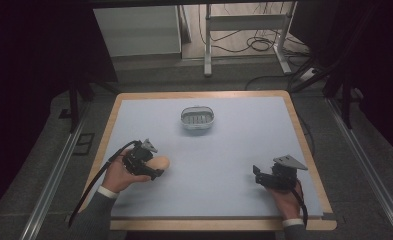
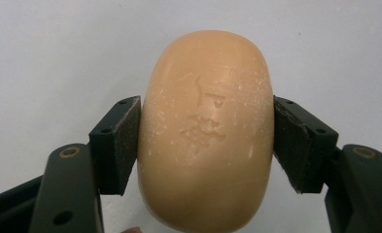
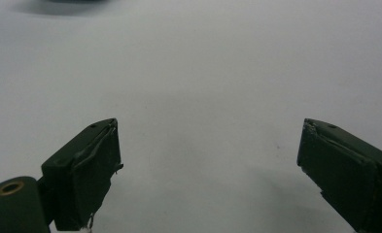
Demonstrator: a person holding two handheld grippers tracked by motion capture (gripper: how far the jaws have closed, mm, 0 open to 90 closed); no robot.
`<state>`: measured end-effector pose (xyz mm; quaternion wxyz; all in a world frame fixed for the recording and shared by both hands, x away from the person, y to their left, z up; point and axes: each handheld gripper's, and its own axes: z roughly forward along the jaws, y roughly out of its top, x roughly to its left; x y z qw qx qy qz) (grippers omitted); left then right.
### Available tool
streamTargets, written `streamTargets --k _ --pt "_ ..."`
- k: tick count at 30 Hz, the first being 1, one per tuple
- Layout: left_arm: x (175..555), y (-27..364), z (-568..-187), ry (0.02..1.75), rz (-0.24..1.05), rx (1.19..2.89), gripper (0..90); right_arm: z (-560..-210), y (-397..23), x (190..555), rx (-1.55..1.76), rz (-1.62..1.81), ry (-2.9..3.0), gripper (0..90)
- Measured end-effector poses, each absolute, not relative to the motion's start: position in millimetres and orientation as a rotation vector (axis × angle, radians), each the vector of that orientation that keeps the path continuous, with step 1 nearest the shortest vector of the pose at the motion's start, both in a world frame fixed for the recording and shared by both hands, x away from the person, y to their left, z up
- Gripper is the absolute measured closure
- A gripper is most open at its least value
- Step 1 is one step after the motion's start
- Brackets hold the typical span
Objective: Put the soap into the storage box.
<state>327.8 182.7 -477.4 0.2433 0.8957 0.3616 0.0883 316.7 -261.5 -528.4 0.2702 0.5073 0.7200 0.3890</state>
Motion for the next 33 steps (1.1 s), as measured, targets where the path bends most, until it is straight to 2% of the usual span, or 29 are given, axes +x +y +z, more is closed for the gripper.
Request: streamTargets --k 33 --pt "351 170 -456 0.966 0.281 2.424 31.9 -529 -261 317 1.368 1.048 1.940 8.7"
